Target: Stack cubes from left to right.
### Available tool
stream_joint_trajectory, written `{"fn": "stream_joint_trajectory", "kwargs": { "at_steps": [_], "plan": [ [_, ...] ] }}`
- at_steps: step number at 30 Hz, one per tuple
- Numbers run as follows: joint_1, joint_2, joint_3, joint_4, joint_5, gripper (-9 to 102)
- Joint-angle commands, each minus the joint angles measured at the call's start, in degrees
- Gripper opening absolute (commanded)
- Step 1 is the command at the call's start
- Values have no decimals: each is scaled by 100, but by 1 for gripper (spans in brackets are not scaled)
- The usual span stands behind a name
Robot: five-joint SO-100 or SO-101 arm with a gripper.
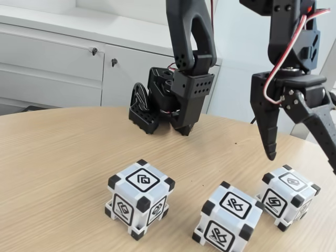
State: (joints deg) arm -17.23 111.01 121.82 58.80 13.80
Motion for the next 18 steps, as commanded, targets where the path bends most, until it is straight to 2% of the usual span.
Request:
{"fn": "stream_joint_trajectory", "kwargs": {
  "at_steps": [1, 18],
  "plan": [
    [-18, -176, -281, -141, 105, 42],
    [79, -1160, -589, -360, 132, 42]
  ]
}}
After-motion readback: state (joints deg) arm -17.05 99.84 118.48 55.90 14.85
